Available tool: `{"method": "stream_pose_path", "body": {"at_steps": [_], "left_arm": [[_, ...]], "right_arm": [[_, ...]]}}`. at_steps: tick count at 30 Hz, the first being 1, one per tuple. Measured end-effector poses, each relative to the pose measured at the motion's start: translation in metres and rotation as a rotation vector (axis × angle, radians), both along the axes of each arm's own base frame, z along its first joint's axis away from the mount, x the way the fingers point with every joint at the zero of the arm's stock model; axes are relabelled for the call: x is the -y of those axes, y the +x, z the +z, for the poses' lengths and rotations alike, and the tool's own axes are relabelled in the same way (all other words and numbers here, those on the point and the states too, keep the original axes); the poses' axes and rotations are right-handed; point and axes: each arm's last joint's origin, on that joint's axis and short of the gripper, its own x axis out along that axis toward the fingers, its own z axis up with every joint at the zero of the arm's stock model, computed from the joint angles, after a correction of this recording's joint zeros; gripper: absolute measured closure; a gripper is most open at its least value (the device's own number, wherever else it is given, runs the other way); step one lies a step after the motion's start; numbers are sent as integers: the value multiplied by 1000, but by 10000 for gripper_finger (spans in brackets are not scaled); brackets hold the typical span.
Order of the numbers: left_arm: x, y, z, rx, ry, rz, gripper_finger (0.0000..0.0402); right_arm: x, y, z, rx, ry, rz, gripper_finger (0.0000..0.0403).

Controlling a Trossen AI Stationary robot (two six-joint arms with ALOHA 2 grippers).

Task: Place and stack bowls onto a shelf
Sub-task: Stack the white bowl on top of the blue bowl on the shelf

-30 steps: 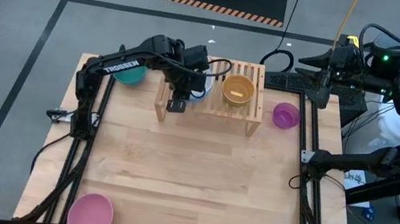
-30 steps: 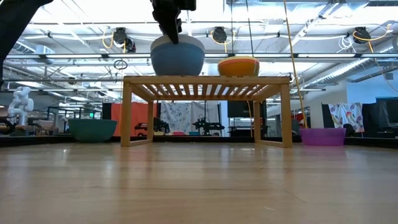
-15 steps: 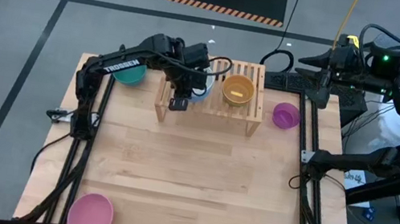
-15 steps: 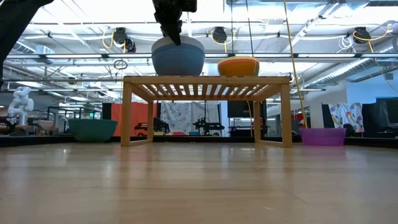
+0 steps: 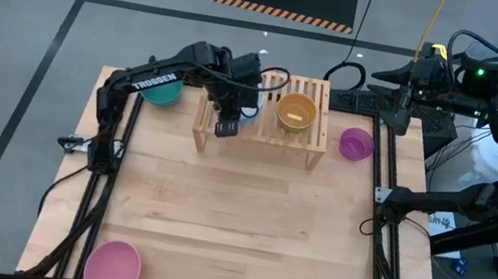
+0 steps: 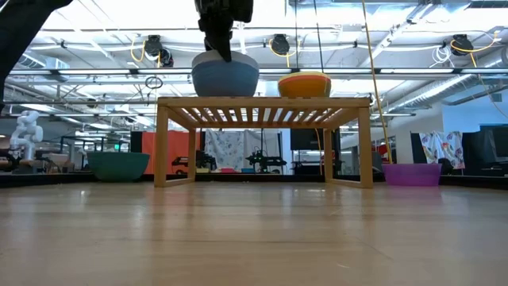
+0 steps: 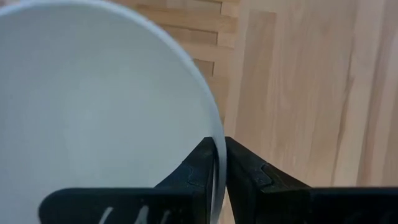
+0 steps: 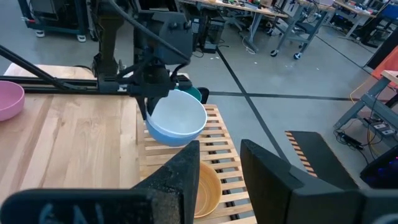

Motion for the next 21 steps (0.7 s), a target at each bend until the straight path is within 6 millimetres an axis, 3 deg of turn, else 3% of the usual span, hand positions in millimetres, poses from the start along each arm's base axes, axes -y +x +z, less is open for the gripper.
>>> {"method": "stream_pose_path", "body": {"at_steps": [21], "left_arm": [[1,1,1,5,32,-20,364]], "right_arm": [[0,0,0,0,0,0,291]]}}
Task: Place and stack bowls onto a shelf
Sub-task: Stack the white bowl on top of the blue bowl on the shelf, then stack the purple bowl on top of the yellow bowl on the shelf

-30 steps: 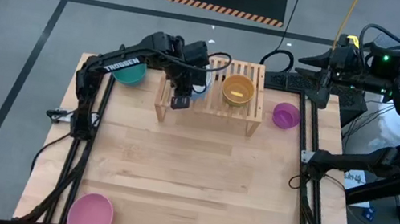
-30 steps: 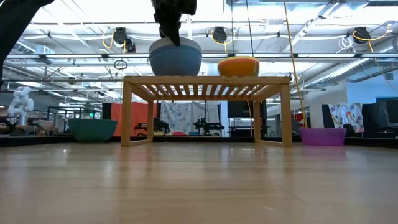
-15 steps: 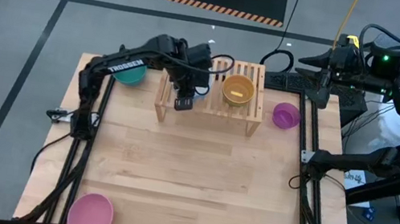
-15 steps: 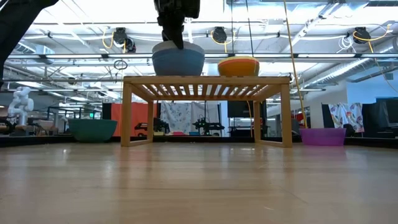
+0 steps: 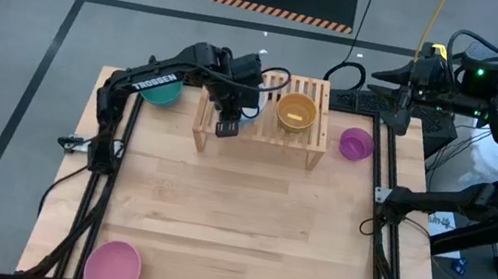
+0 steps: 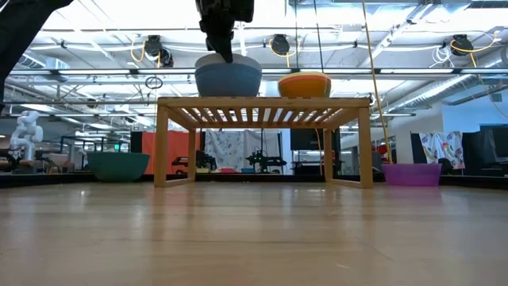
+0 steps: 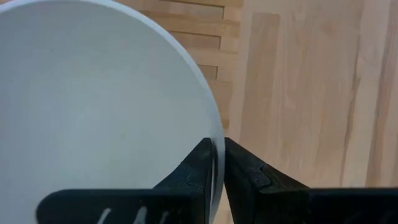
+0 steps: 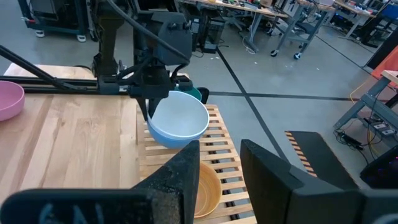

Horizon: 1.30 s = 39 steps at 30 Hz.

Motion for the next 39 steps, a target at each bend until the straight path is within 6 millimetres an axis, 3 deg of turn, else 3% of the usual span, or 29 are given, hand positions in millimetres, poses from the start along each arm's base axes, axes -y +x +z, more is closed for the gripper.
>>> {"method": "stream_pose_path", "body": {"at_steps": [12,26,32,39], "left_arm": [[8,-23,27,61,63,-2,364],[10,-20,29,84,89,-46,364],[26,-36,49,144,109,-76,364],[50,-69,81,251,124,-87,364]], "right_arm": [[0,0,0,-10,-29,11,291],[-2,-3,-2,-41,-32,20,291],[-10,-14,-14,-153,44,7,291],[-9,-21,-31,-355,167,-189,291]]}}
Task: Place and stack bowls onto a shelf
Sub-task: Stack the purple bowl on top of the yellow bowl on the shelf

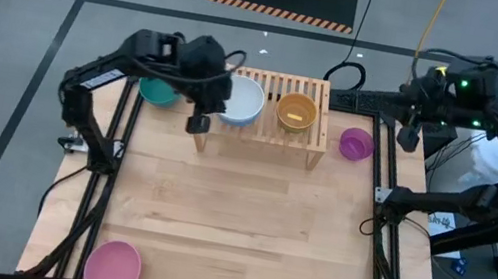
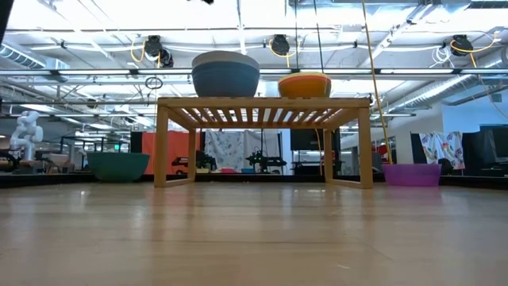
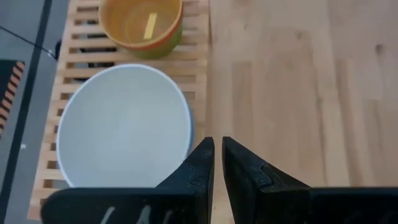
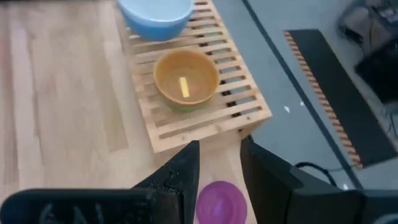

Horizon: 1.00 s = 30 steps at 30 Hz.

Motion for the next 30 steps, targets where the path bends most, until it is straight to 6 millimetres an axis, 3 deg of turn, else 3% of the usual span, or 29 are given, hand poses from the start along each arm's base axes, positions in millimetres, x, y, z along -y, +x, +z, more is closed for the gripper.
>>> {"method": "stream_pose_path", "body": {"at_steps": [7,15,24,30], "left_arm": [[20,-39,24,71,-14,0,364],[40,-79,40,101,-83,44,364],[51,-101,50,157,-105,34,364],[53,-103,50,162,-114,37,364]], "right_arm": [[10,13,-18,-65,75,-42,291],[24,32,-63,-232,200,-61,291],[34,43,-122,-466,294,-87,291],[34,42,-154,-579,354,-111,291]]}}
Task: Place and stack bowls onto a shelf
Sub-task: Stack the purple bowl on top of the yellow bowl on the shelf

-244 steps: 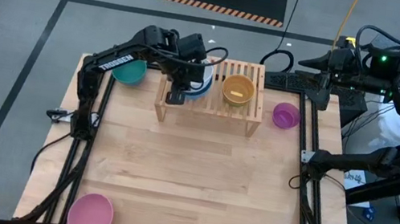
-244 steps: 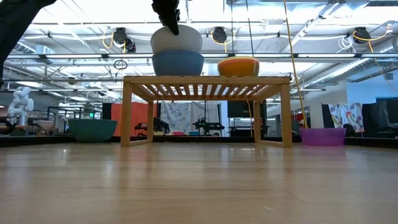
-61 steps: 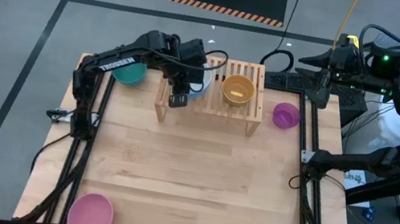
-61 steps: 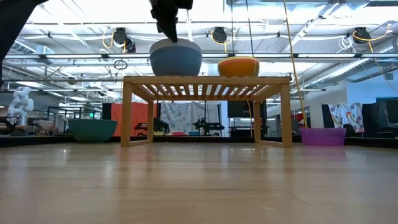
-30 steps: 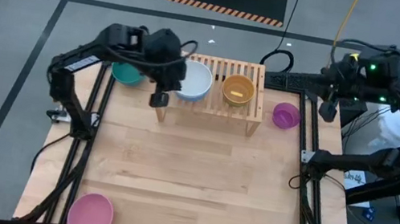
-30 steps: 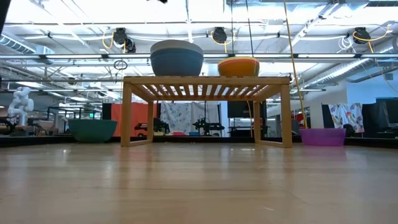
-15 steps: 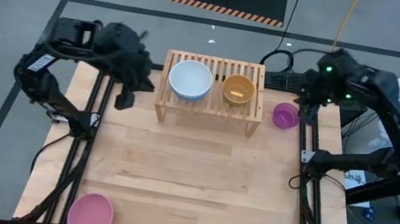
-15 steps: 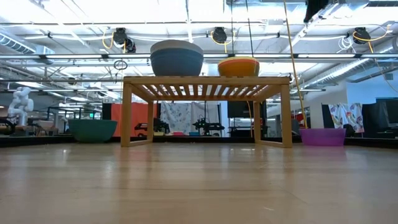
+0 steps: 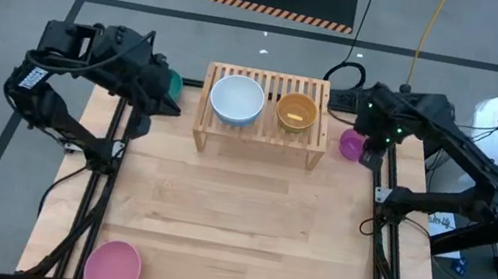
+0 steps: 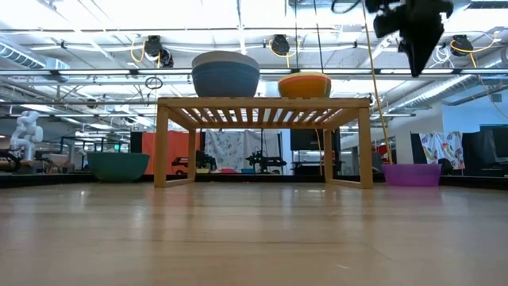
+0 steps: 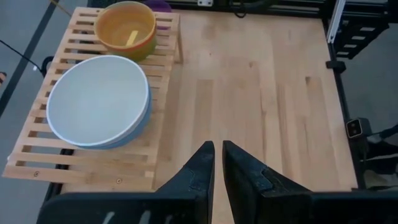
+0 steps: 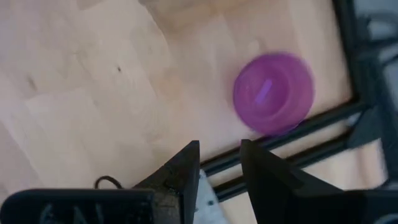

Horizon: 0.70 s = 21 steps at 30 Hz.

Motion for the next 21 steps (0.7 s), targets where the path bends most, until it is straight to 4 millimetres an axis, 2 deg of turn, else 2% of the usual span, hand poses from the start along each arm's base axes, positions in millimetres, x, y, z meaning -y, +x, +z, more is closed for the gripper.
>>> {"method": "stream_pose_path", "body": {"at_steps": [4,11,21], "left_arm": [[0,-1,0,2,0,0,364],[0,0,0,1,2,-1,364],[0,0,0,1,5,-5,364]], "right_arm": [[4,3,-23,-26,9,-171,291],[14,12,-55,45,9,-369,291],[46,2,-68,188,-40,-687,291]]}}
